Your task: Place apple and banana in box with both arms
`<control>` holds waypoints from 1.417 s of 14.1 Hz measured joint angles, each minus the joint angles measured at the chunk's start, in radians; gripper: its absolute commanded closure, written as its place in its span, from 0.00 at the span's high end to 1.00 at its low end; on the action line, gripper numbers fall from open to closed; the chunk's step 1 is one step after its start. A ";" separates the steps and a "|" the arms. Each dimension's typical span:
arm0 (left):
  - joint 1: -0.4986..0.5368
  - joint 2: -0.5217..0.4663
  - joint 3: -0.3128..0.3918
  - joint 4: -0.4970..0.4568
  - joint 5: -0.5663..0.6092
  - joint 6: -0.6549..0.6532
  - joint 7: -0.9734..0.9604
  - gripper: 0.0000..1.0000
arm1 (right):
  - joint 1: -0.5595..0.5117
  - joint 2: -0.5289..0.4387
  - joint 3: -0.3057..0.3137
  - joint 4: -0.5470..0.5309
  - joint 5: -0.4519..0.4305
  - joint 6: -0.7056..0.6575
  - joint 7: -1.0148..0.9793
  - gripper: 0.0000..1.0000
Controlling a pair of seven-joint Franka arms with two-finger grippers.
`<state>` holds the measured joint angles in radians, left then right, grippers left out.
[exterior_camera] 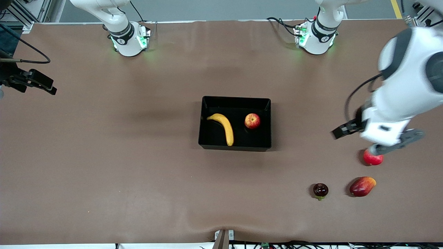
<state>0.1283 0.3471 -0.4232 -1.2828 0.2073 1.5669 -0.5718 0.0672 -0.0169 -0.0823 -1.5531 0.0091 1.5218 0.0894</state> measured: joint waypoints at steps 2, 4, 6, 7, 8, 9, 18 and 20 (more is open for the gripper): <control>0.029 -0.046 0.000 -0.001 -0.002 -0.033 0.084 1.00 | 0.000 0.000 0.000 0.000 0.000 0.000 0.000 1.00; 0.043 -0.093 0.000 -0.002 -0.002 -0.093 0.120 1.00 | 0.000 0.000 0.000 0.000 0.000 0.000 0.000 1.00; 0.053 -0.137 0.001 -0.003 -0.004 -0.128 0.179 1.00 | 0.000 0.000 0.000 0.000 0.000 0.000 0.000 1.00; 0.065 -0.157 0.001 -0.004 -0.022 -0.137 0.204 1.00 | 0.000 0.000 0.000 0.000 0.000 0.000 0.000 1.00; 0.084 -0.177 0.002 -0.006 -0.058 -0.140 0.227 1.00 | 0.000 0.000 0.000 0.000 0.000 0.000 0.000 1.00; 0.103 -0.194 0.004 -0.008 -0.084 -0.140 0.247 1.00 | 0.000 0.000 0.000 0.000 0.000 0.000 0.000 1.00; -0.130 -0.370 0.305 -0.192 -0.129 -0.149 0.386 1.00 | 0.003 0.001 0.000 0.000 0.000 0.000 0.000 1.00; -0.141 -0.398 0.329 -0.214 -0.141 -0.149 0.395 1.00 | 0.006 0.001 0.000 0.000 0.000 0.000 0.000 1.00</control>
<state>-0.0130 -0.0508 -0.0946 -1.4972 0.0664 1.4177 -0.1769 0.0734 -0.0161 -0.0820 -1.5532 0.0091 1.5217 0.0894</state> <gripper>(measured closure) 0.000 0.000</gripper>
